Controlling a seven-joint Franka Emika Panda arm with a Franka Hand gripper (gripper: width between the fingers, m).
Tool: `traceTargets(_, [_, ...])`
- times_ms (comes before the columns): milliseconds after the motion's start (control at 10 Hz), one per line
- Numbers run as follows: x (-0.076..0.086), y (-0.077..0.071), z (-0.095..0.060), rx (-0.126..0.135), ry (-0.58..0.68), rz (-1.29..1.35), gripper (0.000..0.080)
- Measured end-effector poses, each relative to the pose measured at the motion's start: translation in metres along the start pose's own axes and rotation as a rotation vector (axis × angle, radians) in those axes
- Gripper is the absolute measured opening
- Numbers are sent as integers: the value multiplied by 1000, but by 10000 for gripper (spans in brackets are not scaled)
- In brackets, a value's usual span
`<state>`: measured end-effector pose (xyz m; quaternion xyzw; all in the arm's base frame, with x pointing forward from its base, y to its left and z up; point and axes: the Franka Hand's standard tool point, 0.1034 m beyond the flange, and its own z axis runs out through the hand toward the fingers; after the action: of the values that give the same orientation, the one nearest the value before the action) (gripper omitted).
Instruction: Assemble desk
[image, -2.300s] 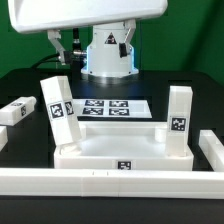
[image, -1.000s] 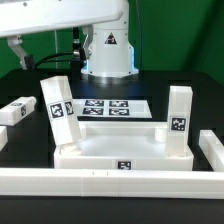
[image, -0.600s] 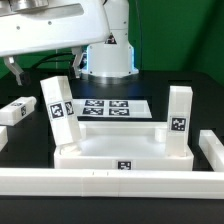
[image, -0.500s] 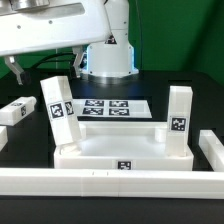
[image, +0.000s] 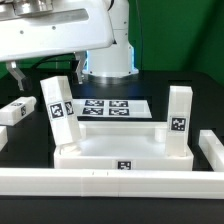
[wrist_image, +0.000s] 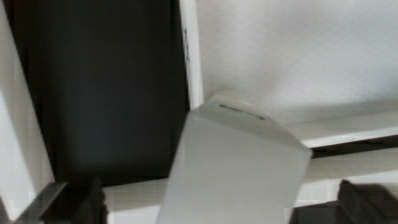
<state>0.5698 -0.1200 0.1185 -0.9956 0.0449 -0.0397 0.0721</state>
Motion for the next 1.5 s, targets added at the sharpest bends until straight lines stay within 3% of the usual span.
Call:
traceTargets(100, [0,-3,2,1,-3,2,649])
traceTargets(200, [0,-7,4,3,-5,0,552])
traceTargets(300, [1,-10,3,3,-3,-4,369])
traceTargets(400, [3,-12,2,5,-2,-9,290])
traceTargets(800, [11,-23,5,3,3,-30,290])
traceTargets(1200, [34,-30,7,-6,30,-72,290])
traceTargets(1500, [34,-29,7,-5,31,-70,290])
